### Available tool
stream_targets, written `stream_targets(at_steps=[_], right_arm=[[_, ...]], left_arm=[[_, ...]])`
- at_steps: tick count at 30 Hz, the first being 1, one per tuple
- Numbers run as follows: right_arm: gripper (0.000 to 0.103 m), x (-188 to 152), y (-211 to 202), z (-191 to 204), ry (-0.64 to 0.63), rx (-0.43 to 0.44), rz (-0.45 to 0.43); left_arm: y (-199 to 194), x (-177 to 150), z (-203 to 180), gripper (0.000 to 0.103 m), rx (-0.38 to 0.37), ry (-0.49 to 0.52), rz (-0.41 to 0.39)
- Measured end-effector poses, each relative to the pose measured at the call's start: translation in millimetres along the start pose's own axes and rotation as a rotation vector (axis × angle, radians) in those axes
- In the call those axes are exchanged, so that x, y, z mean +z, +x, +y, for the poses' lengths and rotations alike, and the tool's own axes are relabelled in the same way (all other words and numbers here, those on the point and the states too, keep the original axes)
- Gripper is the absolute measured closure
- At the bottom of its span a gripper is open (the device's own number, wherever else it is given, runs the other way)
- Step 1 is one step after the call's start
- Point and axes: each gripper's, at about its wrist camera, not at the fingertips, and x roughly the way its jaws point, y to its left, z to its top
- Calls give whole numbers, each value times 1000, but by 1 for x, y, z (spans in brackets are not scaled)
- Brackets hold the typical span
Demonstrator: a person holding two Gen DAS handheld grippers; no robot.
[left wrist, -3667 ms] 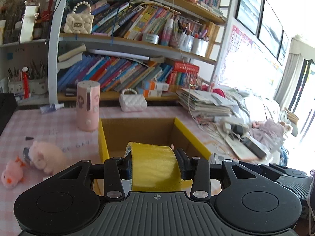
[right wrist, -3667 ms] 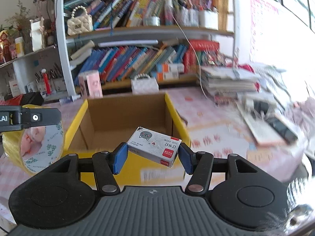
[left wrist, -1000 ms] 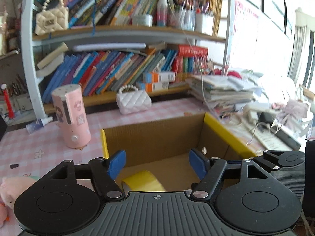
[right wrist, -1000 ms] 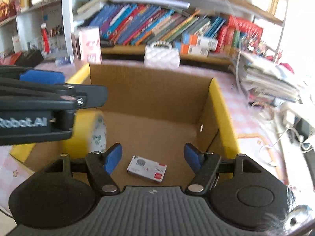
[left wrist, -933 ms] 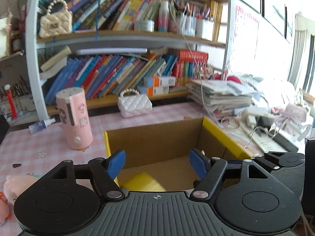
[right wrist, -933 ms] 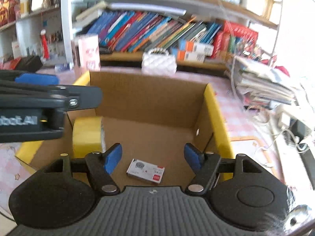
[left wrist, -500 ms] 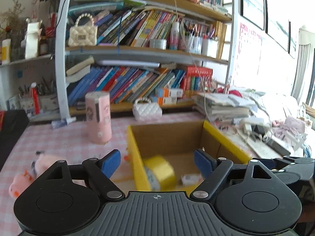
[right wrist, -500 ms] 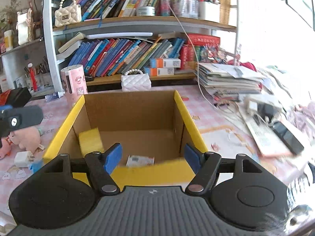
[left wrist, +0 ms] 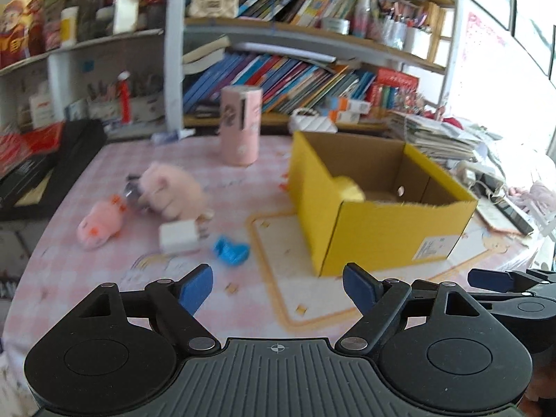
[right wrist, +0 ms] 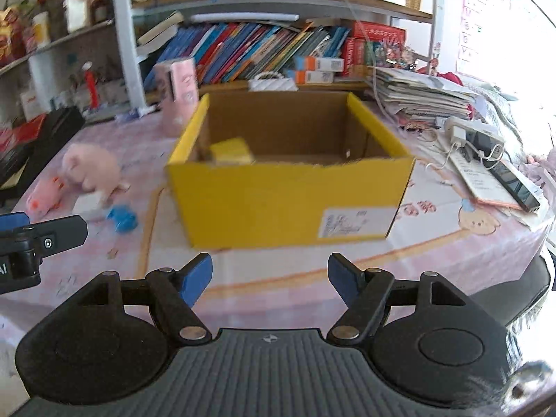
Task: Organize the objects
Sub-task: 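Withdraw both tools from the box toward the remaining items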
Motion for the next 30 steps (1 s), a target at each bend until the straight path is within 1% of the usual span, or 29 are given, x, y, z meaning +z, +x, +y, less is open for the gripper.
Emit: stream_targets(at_steps=[6, 15, 23, 30], right_arm=[[30, -22, -13, 30, -39, 33, 22], [30, -41, -27, 72, -83, 97, 38], [29, -47, -34, 104, -127, 147, 37], [28, -47, -40, 123, -151, 170, 23]], left_arm=[[-22, -21, 21, 19, 36, -24, 34], [-51, -39, 46, 18, 85, -41, 30], [-67, -47, 70, 18, 123, -66, 22], [-77, -50, 85, 18, 141, -83, 10]])
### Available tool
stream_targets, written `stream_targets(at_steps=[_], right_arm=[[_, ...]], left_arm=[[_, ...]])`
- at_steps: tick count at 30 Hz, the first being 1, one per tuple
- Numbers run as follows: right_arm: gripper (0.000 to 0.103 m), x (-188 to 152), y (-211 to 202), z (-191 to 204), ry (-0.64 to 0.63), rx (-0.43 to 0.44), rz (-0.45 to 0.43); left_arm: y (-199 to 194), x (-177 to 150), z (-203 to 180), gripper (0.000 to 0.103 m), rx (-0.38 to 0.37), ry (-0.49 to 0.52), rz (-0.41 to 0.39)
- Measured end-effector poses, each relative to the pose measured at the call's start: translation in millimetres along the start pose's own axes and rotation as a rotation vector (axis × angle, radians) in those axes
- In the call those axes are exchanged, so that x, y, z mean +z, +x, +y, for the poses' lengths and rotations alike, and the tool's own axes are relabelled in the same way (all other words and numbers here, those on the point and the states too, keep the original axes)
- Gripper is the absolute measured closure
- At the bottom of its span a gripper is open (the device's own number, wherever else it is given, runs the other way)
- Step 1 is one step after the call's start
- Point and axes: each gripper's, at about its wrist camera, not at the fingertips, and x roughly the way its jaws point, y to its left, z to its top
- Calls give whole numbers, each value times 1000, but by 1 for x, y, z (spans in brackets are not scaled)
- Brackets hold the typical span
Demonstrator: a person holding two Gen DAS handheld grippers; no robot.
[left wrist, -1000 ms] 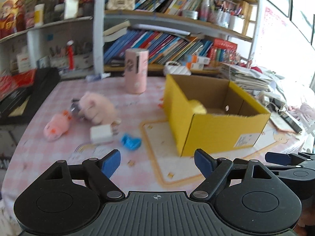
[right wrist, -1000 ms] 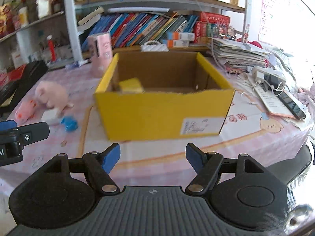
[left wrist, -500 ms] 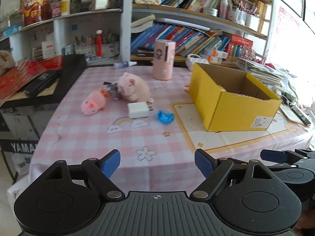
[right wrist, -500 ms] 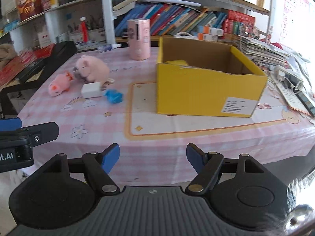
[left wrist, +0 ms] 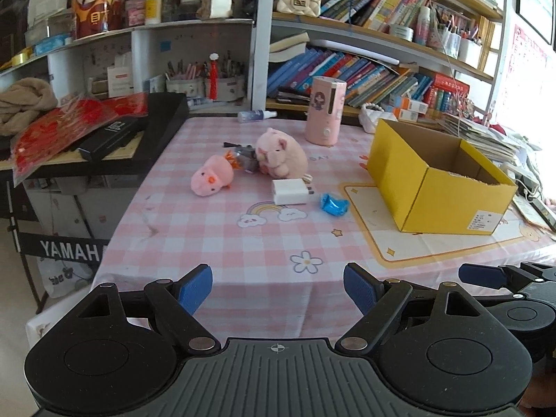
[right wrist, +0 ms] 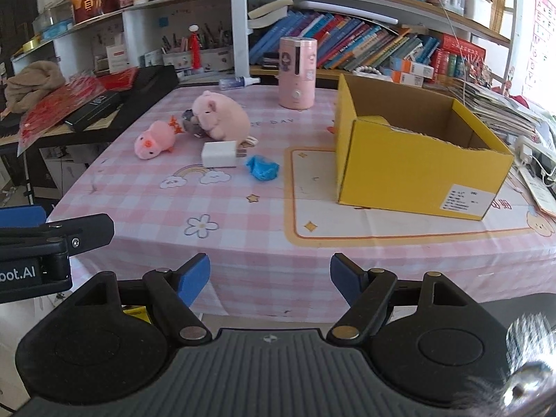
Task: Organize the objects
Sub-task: 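Withdraw both tools from the box toward the remaining items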
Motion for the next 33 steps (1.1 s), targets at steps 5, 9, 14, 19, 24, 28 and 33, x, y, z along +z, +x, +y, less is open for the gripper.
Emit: stream_targets(at_steps=[5, 9, 14, 19, 24, 28, 33], right_arm=[[27, 1, -1, 9, -9, 3, -8], [27, 3, -1, 15, -8, 2, -13], [27, 6, 2, 20, -16, 2, -16], [27, 10, 7, 22, -26, 3, -16], [27, 20, 22, 19, -30, 7, -8], [27, 33, 43, 16, -31, 20, 1], [28, 56, 66, 13, -59, 41, -11]], left_arm=[[-2, 0, 7, 18, 0, -2, -5], [-2, 0, 11, 18, -2, 0, -10], [-1, 2, 16, 18, -6, -7, -10], [7, 7, 19, 18, -3, -23, -13], [22, 13, 19, 18, 5, -26, -5], [38, 26, 18, 18, 30, -16, -7], [61, 47, 21, 18, 50, -51, -17]])
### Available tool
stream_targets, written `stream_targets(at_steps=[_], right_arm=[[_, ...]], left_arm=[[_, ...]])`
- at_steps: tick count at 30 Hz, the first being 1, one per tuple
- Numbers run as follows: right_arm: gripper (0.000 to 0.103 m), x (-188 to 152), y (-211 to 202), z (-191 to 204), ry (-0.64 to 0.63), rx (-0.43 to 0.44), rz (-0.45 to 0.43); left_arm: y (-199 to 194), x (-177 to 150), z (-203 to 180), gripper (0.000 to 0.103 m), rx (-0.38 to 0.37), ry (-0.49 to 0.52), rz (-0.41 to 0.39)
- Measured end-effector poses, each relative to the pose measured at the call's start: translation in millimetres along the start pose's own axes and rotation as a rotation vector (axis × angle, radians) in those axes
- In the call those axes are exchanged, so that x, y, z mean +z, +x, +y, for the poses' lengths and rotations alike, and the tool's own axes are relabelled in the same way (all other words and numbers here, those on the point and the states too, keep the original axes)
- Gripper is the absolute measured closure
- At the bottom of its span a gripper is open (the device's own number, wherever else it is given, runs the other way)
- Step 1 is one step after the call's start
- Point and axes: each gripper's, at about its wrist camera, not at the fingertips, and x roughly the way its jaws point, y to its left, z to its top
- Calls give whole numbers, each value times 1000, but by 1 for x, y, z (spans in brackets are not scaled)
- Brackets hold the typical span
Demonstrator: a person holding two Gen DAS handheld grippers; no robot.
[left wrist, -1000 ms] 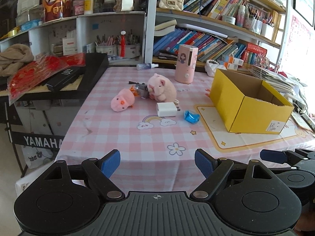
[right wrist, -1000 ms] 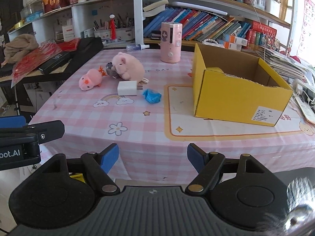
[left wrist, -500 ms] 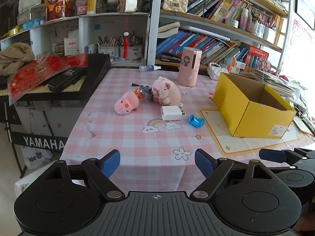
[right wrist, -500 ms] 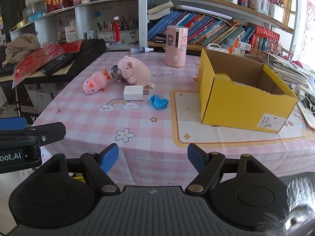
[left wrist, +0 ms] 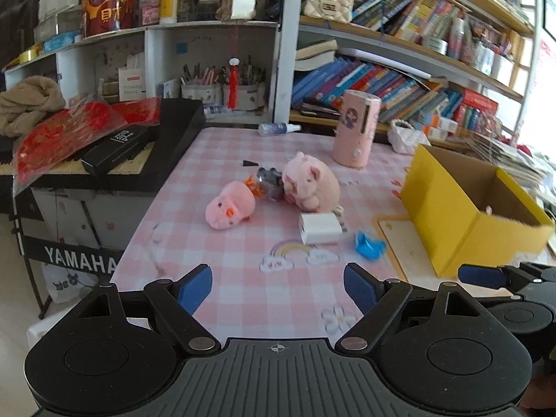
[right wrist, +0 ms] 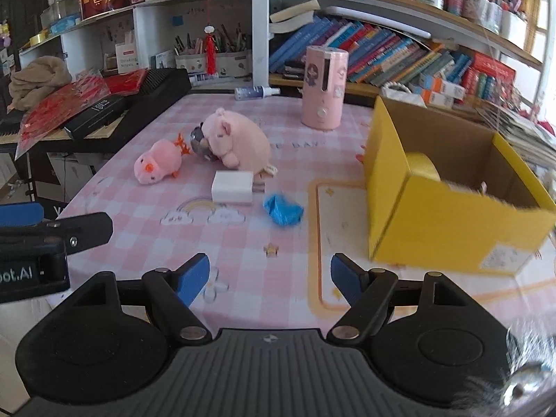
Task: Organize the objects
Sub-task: 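Withdraw both tools from the box toward the remaining items, then grasp the blue crumpled item with the right tool while the left tool grasps the white charger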
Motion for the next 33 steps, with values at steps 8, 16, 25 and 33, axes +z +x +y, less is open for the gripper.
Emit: stream_targets(at_steps=[8, 16, 25, 33], right_arm=[[31, 29, 49, -13, -34, 37, 33], [43, 46, 94, -19, -63, 82, 75], [52, 56, 138, -31, -76, 95, 143], [74, 57, 162, -35, -92, 151, 206]], left_arm=[[42, 18, 0, 18, 39, -47, 33], [74, 33, -5, 18, 62, -50, 68], [104, 46, -13, 18, 59, -41, 107], [124, 51, -21, 18, 36, -39, 136]])
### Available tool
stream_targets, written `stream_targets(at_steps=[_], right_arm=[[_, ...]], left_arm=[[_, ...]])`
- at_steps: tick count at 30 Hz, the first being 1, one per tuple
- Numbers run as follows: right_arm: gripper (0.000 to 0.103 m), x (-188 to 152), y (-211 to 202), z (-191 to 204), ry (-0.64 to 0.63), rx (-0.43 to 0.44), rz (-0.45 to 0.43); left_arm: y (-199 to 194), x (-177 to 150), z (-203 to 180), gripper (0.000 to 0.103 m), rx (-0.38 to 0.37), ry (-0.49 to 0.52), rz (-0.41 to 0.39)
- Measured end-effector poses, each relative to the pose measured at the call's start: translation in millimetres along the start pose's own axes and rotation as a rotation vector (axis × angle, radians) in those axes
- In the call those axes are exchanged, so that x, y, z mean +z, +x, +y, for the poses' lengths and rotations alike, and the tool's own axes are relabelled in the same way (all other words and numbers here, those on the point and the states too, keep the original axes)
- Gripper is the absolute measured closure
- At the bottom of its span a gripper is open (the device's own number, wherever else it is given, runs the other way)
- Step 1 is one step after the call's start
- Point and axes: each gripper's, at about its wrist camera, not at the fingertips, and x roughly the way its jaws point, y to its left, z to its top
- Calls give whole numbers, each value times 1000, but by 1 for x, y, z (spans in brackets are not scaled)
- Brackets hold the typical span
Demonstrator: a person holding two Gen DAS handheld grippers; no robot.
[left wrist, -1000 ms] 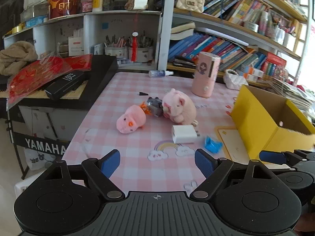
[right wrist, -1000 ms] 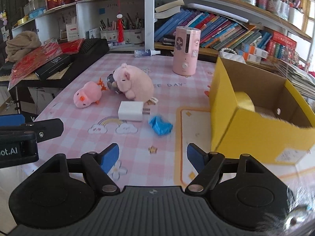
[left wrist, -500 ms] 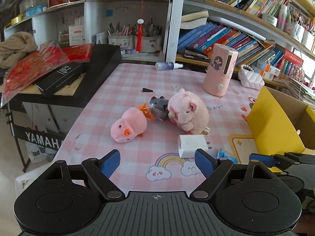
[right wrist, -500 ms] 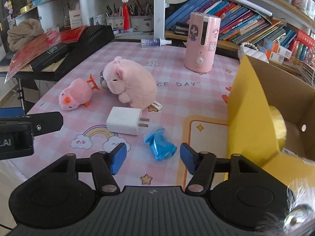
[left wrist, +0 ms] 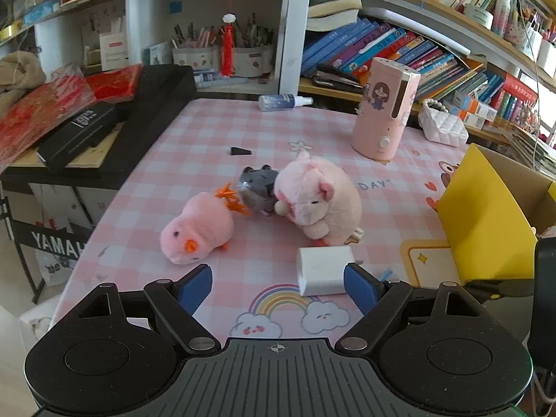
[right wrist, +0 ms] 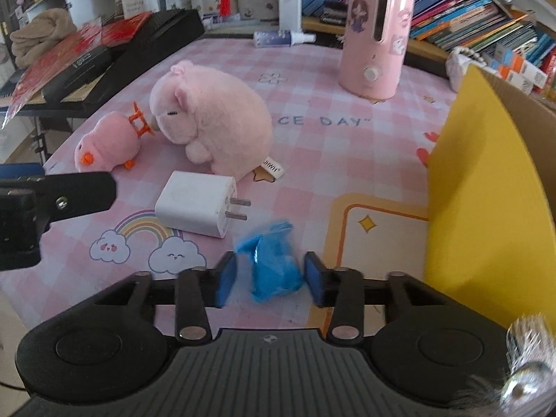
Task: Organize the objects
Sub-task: 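Grasp the blue crumpled item with the right tool while the left tool grasps the white charger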
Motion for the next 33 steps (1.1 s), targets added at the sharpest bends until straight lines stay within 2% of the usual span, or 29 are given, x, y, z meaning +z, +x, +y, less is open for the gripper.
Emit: stream_targets(at_steps=[3, 6, 16, 18, 22, 23, 28, 33], right_arm=[[75, 1, -1, -2, -20, 38, -4], [75, 1, -8, -1, -59, 39, -28], [75, -6, -24, 0, -196, 46, -54], [75, -7, -25, -1, -207, 47, -57], [75, -9, -25, -5, -201, 48, -47], [75, -9, -25, -6, -197, 47, -46], [75, -11, -29, -5, -178, 39, -51], [75, -11, -30, -5, -146, 27, -49]], left_arm=[[9, 4, -5, 18, -27, -7, 16], [20, 8, -10, 18, -45, -16, 29], [72, 16, -33, 21, -30, 25, 119], [79, 14, -36, 33, -17, 39, 138], [83, 13, -37, 45, -24, 40, 148], [82, 13, -37, 53, -41, 42, 149], [73, 14, -33, 56, -57, 25, 150], [46, 15, -17, 56, -76, -20, 101]])
